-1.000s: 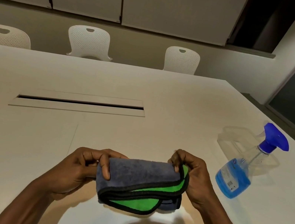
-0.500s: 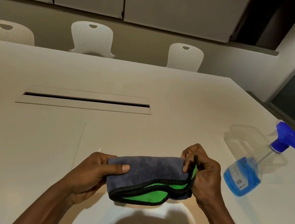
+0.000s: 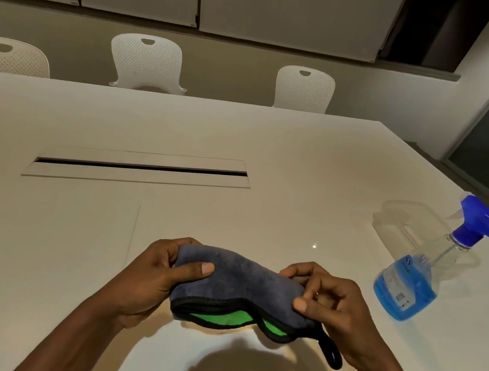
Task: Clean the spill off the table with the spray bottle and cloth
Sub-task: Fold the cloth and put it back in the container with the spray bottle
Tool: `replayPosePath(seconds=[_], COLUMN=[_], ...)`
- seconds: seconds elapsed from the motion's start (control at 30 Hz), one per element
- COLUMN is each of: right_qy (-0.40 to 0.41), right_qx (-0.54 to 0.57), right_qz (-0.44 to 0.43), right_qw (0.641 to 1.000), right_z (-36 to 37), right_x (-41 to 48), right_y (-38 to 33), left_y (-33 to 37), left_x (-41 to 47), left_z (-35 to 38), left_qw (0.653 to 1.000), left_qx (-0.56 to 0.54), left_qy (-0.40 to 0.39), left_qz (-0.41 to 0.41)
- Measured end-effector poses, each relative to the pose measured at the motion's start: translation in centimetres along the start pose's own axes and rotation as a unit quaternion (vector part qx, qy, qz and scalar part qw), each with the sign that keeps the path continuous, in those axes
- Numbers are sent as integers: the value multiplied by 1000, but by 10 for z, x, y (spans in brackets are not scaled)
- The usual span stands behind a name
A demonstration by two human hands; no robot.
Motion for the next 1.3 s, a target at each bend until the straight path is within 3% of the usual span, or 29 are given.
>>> replayPosePath(seconds=[0.33,0.5,0.63,0.83,0.9,1.03,1.13,1.23,1.3], right_qy=[-64,125,232,231,225,227,257,231,231], right_qx=[-3,-111,-142,-195,-255,-313,-348,-341,-329], right_qz=[147,88,35,-53,-133,-313,-329,-320,-296], right_qw=[987,982,962,952,931,867,840,853,866], right_z=[-13,-69,-97,-111,-110,-105,-111,-115,-125], right_x=[-15,-20,-35,-70,-87,-132,-151,-159,-161], right_y=[16,-7,-34,-73,-86,-104,-99,-95,-94], left_y=[28,38,43,53,52,40,21,-4,-1], left_x=[4,4,0,-14,-21,-27,-23,-16,-12], left_z=[35,68,102,165,180,232,265,294,309], left_qw=[999,990,949,906,894,907,940,946,953], left_qx=[37,138,292,362,359,280,121,-97,-134], left_qy=[-28,23,106,179,224,263,259,215,189], left_qz=[26,14,-57,-127,-146,-176,-188,-222,-193])
Point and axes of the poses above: each hand's wrist, its own x-axis towards the middle knuckle, its own z-axis out of the palm, y = z × x, the point moved 10 cm from there along x, towards the middle knuckle, and after that the axes turned 13 degrees about x, right-handed, at the moved point
